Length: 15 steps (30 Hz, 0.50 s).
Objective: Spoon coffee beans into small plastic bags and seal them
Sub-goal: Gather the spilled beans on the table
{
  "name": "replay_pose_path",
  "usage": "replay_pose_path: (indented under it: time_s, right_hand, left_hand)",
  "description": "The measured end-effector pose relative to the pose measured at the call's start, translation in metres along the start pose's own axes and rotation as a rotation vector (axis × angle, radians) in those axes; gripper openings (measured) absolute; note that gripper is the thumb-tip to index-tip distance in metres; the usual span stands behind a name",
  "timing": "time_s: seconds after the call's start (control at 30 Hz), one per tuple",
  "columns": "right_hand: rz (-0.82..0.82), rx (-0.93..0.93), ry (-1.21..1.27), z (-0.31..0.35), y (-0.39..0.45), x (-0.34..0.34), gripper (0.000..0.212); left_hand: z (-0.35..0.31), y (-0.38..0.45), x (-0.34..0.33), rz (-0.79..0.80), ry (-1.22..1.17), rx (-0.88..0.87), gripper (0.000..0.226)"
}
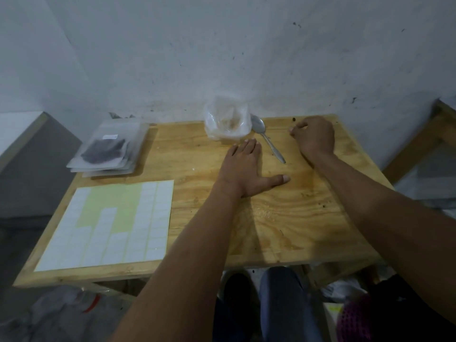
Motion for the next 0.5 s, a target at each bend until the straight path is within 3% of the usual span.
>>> replay_pose_path:
  time_s: [0.33,0.43,0.5]
  right_hand:
    - [-0.007,0.127,-0.236,-0.004,0.006,-0.017,0.029]
    - [-0.029,-0.054,-0.002,0.001,0.009,-0.011,0.031]
    - [-0.013,-0.290,0.333,0.009,0.014,-0.004,0.032]
  left_hand:
    - [-0.001,-0.001,0.002,0.003,-0.012,0.003,0.121]
    - [0.000,-0.001,0.002,0.003,-0.012,0.000,0.121]
    - [0.000,-0.001,0.002,0.000,-0.011,0.000,0.121]
Point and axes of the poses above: each hand's wrist, its own y-axis towards the middle knuckle, its own x-axis out of the back of the hand, z = x × y, the point moved 1 cm from there along y, towards the middle knuckle, and after that the axes turned 6 degrees about -y, right-handed, at the moved point
